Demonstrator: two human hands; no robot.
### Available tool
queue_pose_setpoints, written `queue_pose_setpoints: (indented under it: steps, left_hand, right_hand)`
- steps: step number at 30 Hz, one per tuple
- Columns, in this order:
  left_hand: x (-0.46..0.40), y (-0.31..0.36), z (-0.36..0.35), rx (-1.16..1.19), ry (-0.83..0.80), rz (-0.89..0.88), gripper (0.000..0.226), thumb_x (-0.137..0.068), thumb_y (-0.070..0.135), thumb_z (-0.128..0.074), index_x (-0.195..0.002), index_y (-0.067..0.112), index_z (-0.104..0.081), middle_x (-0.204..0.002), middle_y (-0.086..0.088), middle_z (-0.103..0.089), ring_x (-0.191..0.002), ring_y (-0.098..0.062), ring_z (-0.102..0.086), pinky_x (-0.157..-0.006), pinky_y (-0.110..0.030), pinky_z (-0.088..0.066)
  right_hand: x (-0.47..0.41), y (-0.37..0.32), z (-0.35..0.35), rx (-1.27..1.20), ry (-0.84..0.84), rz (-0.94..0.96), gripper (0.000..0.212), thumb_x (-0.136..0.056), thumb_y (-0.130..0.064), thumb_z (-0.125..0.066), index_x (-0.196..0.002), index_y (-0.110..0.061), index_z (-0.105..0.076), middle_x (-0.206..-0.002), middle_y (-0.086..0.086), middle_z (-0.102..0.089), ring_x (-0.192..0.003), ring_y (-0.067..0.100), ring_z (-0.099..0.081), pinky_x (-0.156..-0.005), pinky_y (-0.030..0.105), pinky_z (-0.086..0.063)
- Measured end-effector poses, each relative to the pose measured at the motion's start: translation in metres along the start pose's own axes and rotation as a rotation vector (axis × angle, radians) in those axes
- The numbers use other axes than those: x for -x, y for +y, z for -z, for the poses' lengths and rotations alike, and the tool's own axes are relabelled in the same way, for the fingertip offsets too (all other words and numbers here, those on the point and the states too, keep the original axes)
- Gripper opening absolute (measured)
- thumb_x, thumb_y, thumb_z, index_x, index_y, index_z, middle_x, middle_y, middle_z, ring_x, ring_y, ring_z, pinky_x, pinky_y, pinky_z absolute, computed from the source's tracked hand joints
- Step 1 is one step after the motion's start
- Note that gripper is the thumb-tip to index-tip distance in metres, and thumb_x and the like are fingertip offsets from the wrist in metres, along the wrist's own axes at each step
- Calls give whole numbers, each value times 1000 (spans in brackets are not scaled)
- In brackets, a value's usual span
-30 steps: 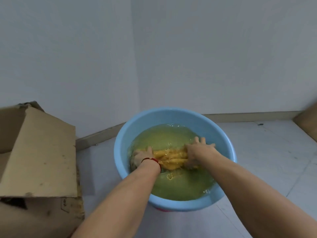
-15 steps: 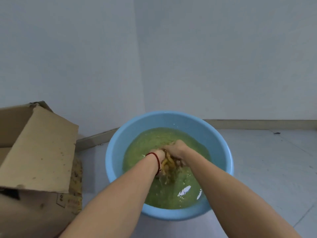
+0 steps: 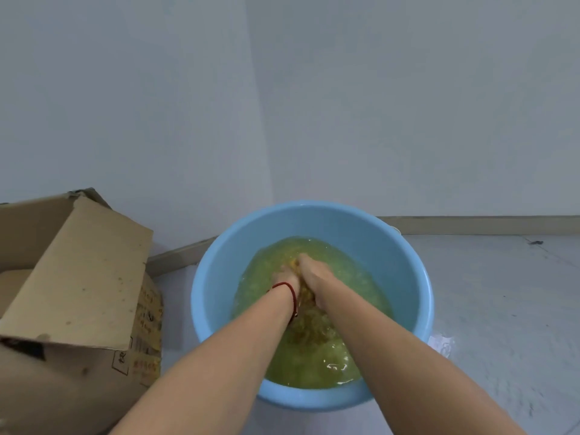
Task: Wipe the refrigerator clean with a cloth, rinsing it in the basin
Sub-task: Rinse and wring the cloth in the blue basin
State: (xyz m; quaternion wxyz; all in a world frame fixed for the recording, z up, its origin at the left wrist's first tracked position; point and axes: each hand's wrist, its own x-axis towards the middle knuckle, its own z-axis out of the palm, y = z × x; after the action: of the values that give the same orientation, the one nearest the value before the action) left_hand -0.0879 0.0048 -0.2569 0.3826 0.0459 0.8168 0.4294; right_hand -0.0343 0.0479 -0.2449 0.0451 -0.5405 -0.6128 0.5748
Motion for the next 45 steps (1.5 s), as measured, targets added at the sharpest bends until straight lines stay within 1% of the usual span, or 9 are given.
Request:
queue_pose_setpoints:
  steps: [6, 11, 15, 21, 27, 32, 35, 40, 45]
  left_hand:
    - [13, 4, 12, -273, -103, -42, 49, -107, 51, -34, -97, 11, -60, -87, -7, -62, -64, -19, -55, -48, -23, -47]
    - [-8, -12, 29, -665, 154, -241, 51, -106, 50, -29, -145, 22, -47, -151, -16, -46, -131, -38, -49, -104, -48, -44]
    - [-9, -8, 17, -438, 60, -31, 66, -108, 49, -11, -160, 12, -26, -167, -17, -23, -152, -35, -26, -122, -45, -21]
    - [-11, 3, 4, -107, -176, -98, 46, -111, 18, -30, -148, -7, -41, -153, -22, -46, -137, -35, -51, -110, -42, -47]
    - [15, 7, 26, -273, -270, 42, 48, -102, 54, -45, -76, 16, -59, -53, -1, -56, -37, -15, -50, -38, -15, -34]
    - [0, -3, 34, -547, 49, -149, 51, -107, 47, -35, -141, 13, -52, -123, -17, -61, -92, -33, -67, -63, -36, -62]
    - [3, -10, 22, -420, 9, -104, 65, -109, 47, -13, -155, 10, -37, -155, -20, -44, -139, -36, -45, -99, -36, -54]
    - [-10, -6, 5, 38, -107, 15, 59, -109, 43, -19, -137, 6, -55, -132, -16, -61, -126, -27, -56, -115, -43, -39]
    - [21, 2, 27, -145, -290, -16, 44, -110, 39, -34, -81, 12, -53, -48, -2, -45, -34, -11, -44, -36, -13, -33]
  right_hand:
    - [4, 11, 31, 656, 228, 324, 58, -100, -63, -49, -119, -11, -66, -117, 14, -69, -108, 38, -65, -83, 41, -50]
    - [5, 16, 43, 1117, 354, 254, 46, -109, -46, -25, -137, -19, -50, -142, 16, -40, -131, 40, -42, -99, 58, -44]
    - [18, 5, 18, 799, 244, 96, 46, -108, -34, -22, -145, -19, -45, -156, 14, -30, -143, 45, -23, -111, 66, -29]
    - [22, -13, -7, 66, 159, 96, 49, -104, -37, -38, -133, -7, -63, -136, 19, -62, -115, 37, -57, -98, 39, -46]
    - [13, 0, 27, 767, 287, 394, 48, -106, -49, -42, -112, -10, -70, -117, 17, -69, -107, 39, -65, -84, 43, -47]
    - [8, 16, 39, 1138, 383, 300, 40, -109, -43, -29, -133, -20, -50, -143, 15, -36, -132, 39, -37, -97, 56, -45]
    - [17, 11, 14, 840, 262, 136, 43, -107, -37, -33, -145, -22, -43, -156, 15, -23, -142, 45, -23, -110, 63, -33]
    - [21, -10, -10, 15, 123, 20, 52, -104, -40, -39, -139, -5, -57, -131, 17, -61, -114, 36, -61, -104, 46, -52]
    - [19, -2, 11, 557, 240, 363, 49, -99, -57, -53, -110, -12, -69, -109, 13, -71, -94, 35, -65, -80, 39, -50]
